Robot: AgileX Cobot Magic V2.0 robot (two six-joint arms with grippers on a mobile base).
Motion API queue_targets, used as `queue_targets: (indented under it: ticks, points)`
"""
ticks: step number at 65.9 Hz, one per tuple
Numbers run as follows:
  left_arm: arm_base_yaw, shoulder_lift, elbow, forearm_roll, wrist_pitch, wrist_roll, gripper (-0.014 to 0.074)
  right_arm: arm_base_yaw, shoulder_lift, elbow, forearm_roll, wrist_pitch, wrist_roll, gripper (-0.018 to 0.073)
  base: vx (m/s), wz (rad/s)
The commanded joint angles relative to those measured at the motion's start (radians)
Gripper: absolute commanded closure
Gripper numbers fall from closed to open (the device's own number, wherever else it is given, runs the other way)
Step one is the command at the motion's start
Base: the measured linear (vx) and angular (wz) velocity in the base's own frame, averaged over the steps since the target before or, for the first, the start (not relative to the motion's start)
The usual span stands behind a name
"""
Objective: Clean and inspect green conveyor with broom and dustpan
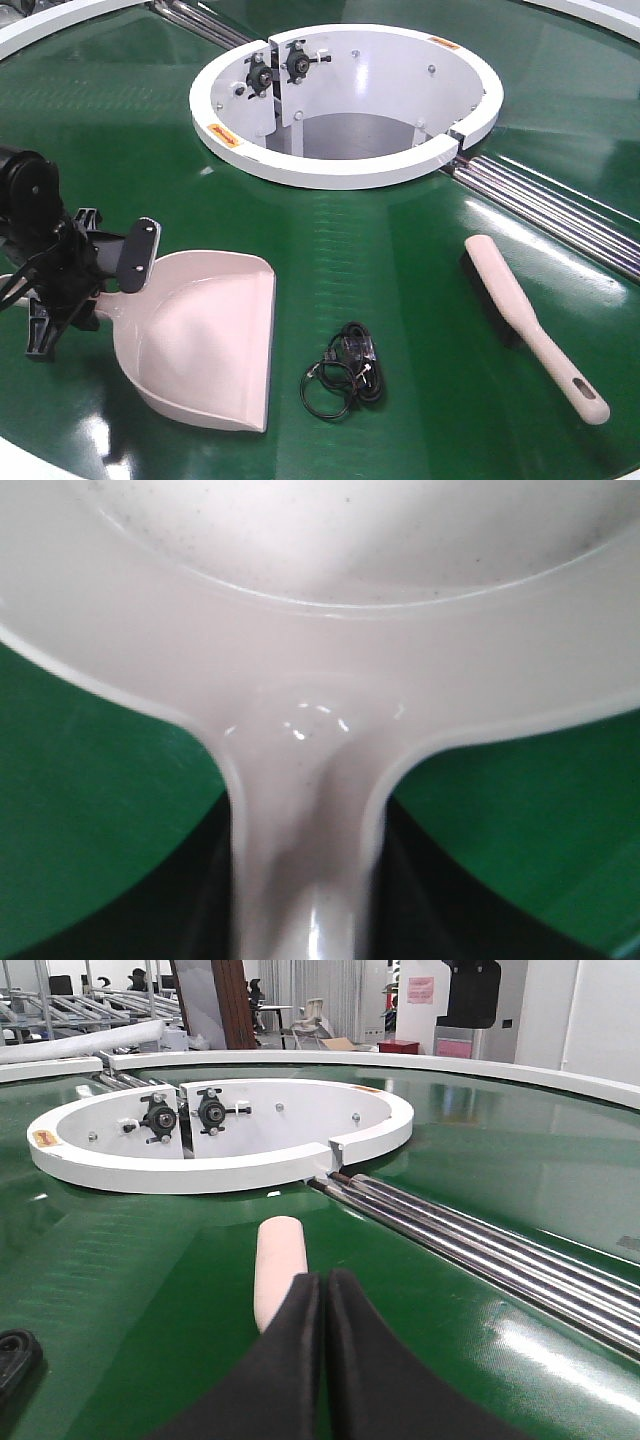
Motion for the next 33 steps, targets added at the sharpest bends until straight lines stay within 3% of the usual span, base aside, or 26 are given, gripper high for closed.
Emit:
queue_targets:
  ticks: [1,12,33]
  points:
    - [-0.015,-0.052,-0.048,-0.015,0.030,-0.003,0.0604,-0.005,-0.018,0.021,-0.009,-0.076,-0.005,0.0569,0.00,0.00]
    - [-0.046,-0.050,-0.099,-0.048,0.033,-0.004,0.0604,-0.005,-0.018,0.021,-0.009,-0.076,-0.005,0.0569,0.00,0.00]
    - [-0.086,-0.010,-0.125,-0.038,0.054,-0.009,0.0604,-0.005,-0.018,0.021,-0.009,-0.076,-0.005,0.0569,0.00,0.00]
